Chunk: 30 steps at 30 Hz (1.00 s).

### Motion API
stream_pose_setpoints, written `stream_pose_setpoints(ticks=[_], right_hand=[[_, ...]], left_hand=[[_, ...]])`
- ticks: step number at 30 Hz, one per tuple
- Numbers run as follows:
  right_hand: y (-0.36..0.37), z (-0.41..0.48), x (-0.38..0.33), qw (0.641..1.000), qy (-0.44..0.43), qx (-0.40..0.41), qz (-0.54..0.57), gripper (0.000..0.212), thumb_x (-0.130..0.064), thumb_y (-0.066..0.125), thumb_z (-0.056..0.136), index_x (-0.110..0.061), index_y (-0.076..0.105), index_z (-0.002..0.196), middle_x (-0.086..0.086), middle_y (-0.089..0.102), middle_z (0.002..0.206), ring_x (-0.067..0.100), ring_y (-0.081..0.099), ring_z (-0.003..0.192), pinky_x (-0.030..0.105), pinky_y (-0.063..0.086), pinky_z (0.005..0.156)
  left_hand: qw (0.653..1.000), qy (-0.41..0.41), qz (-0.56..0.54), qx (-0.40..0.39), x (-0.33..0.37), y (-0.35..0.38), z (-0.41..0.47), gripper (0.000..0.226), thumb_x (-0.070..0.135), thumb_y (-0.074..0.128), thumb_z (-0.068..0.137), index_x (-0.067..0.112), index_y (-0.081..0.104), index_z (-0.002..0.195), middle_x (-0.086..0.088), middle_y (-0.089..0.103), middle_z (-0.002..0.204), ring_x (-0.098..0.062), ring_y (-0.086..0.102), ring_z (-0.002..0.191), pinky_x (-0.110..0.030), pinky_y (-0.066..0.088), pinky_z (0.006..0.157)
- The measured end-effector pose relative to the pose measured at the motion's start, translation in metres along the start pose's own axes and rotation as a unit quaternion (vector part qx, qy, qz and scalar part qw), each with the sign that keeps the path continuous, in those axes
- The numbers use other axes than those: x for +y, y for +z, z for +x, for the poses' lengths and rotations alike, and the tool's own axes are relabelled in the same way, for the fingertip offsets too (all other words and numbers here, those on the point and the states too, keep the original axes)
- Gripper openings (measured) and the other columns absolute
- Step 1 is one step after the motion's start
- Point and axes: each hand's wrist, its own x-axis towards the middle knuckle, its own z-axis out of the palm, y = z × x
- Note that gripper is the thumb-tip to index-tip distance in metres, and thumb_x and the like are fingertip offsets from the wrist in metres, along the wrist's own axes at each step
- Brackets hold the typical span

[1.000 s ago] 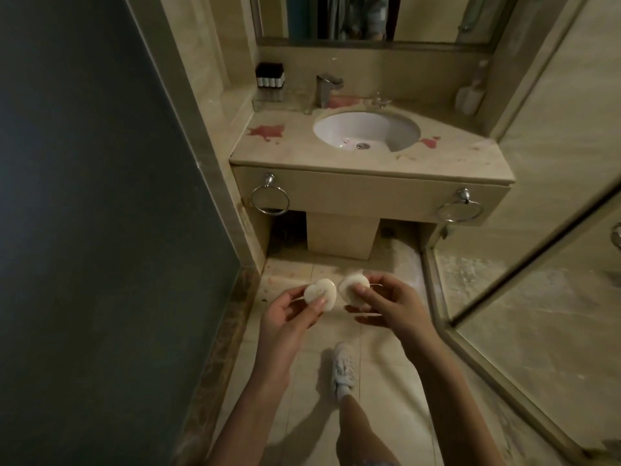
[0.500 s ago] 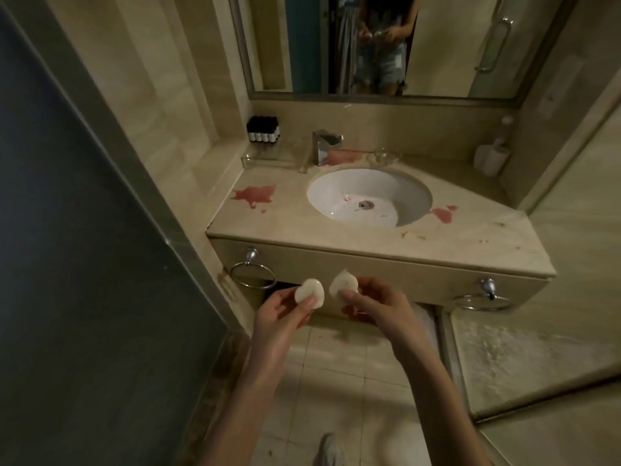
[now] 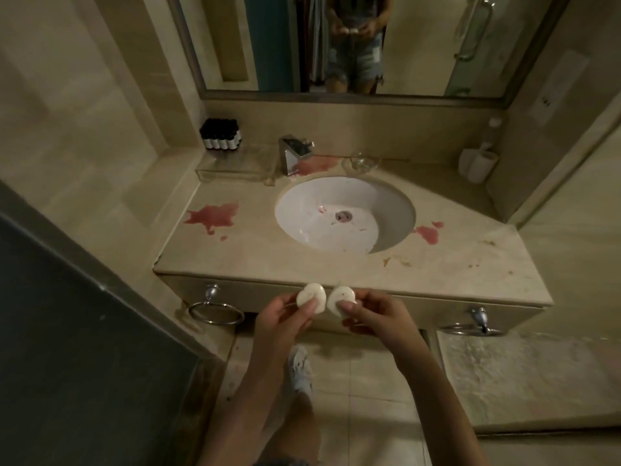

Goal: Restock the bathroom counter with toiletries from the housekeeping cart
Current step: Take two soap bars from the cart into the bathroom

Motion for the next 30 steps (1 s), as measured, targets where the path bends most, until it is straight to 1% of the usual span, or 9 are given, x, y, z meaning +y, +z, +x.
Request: stream_pose_setpoints(ticks=[3, 7, 10, 12, 16, 19, 21, 24, 30], right_hand=[[-0.009, 0.036, -0.01, 1.0, -0.013, 0.019, -0.011, 0.019, -0.016, 0.07, 0.084, -0.011, 0.07, 0.102, 0.01, 0.074, 0.091, 0.017, 0.069, 0.076, 0.022, 0.056, 0.069], [-0.017, 0.094, -0.027, 0.998, -0.019, 0.04, -0.041, 0.017, -0.016, 0.071, 0.085, -0.01, 0.07, 0.101, 0.014, 0.073, 0.092, 0.017, 0.07, 0.074, 0.023, 0.057, 0.069], [-0.022, 0.145, -0.051, 0.997, -0.026, 0.052, -0.043, 0.015, -0.015, 0.07, 0.085, -0.011, 0.071, 0.1, 0.012, 0.073, 0.088, 0.015, 0.069, 0.071, 0.022, 0.057, 0.069], [-0.022, 0.179, -0.067, 0.998, -0.023, 0.051, -0.043, 0.016, -0.014, 0.07, 0.085, -0.01, 0.071, 0.101, 0.01, 0.072, 0.087, 0.012, 0.068, 0.069, 0.02, 0.055, 0.066], [-0.02, 0.244, -0.094, 0.998, -0.024, 0.036, -0.054, 0.013, -0.014, 0.069, 0.086, -0.011, 0.07, 0.099, 0.012, 0.073, 0.091, 0.011, 0.069, 0.07, 0.018, 0.054, 0.065], [-0.024, 0.283, -0.107, 0.997, -0.021, 0.037, -0.068, 0.012, -0.016, 0.068, 0.087, -0.015, 0.07, 0.099, 0.005, 0.073, 0.09, 0.011, 0.069, 0.072, 0.018, 0.053, 0.066], [-0.031, 0.304, -0.112, 0.996, -0.014, 0.048, -0.069, 0.013, -0.016, 0.068, 0.087, -0.015, 0.07, 0.1, 0.004, 0.073, 0.09, 0.012, 0.069, 0.072, 0.019, 0.053, 0.066], [-0.046, 0.329, -0.116, 0.996, 0.006, 0.077, -0.049, 0.013, -0.014, 0.07, 0.086, -0.012, 0.07, 0.098, 0.009, 0.072, 0.089, 0.012, 0.068, 0.069, 0.019, 0.053, 0.065], [-0.077, 0.36, -0.119, 0.992, 0.041, 0.115, -0.021, 0.012, -0.015, 0.069, 0.086, -0.013, 0.069, 0.098, 0.011, 0.072, 0.093, 0.01, 0.068, 0.07, 0.018, 0.053, 0.065]], left_hand=[[1.0, -0.01, -0.002, -0.021, 0.01, 0.015, 0.039, 0.02, 0.021, 0.073, 0.08, 0.022, 0.066, 0.098, 0.005, 0.073, 0.095, -0.008, 0.069, 0.089, -0.018, 0.053, 0.072], [1.0, -0.026, -0.001, -0.018, 0.028, 0.037, 0.103, 0.018, 0.021, 0.075, 0.079, 0.023, 0.066, 0.095, 0.006, 0.073, 0.091, -0.009, 0.068, 0.087, -0.018, 0.053, 0.07], [0.999, -0.018, -0.034, -0.033, 0.048, 0.052, 0.154, 0.018, 0.017, 0.076, 0.079, 0.019, 0.068, 0.095, 0.007, 0.075, 0.085, -0.01, 0.07, 0.086, -0.019, 0.055, 0.071], [0.998, -0.015, -0.056, -0.038, 0.062, 0.057, 0.187, 0.018, 0.014, 0.075, 0.079, 0.014, 0.069, 0.097, 0.002, 0.076, 0.087, -0.012, 0.07, 0.087, -0.02, 0.056, 0.074], [0.997, -0.02, -0.073, -0.033, 0.084, 0.064, 0.253, 0.021, 0.013, 0.074, 0.079, 0.008, 0.069, 0.099, -0.003, 0.075, 0.088, -0.014, 0.07, 0.083, -0.018, 0.055, 0.069], [0.995, -0.039, -0.089, -0.034, 0.096, 0.075, 0.295, 0.019, 0.008, 0.073, 0.08, 0.004, 0.069, 0.098, -0.007, 0.074, 0.088, -0.015, 0.068, 0.081, -0.017, 0.056, 0.069], [0.994, -0.052, -0.088, -0.042, 0.1, 0.086, 0.318, 0.019, 0.01, 0.074, 0.08, 0.005, 0.069, 0.097, -0.006, 0.075, 0.089, -0.016, 0.068, 0.083, -0.018, 0.057, 0.07], [0.992, -0.069, -0.088, -0.062, 0.103, 0.105, 0.346, 0.022, 0.011, 0.075, 0.079, 0.004, 0.07, 0.099, -0.007, 0.075, 0.09, -0.018, 0.068, 0.087, -0.018, 0.056, 0.072], [0.987, -0.117, -0.082, -0.072, 0.104, 0.147, 0.383, 0.018, 0.005, 0.073, 0.08, 0.003, 0.068, 0.098, -0.008, 0.075, 0.09, -0.018, 0.069, 0.086, -0.021, 0.058, 0.074]])
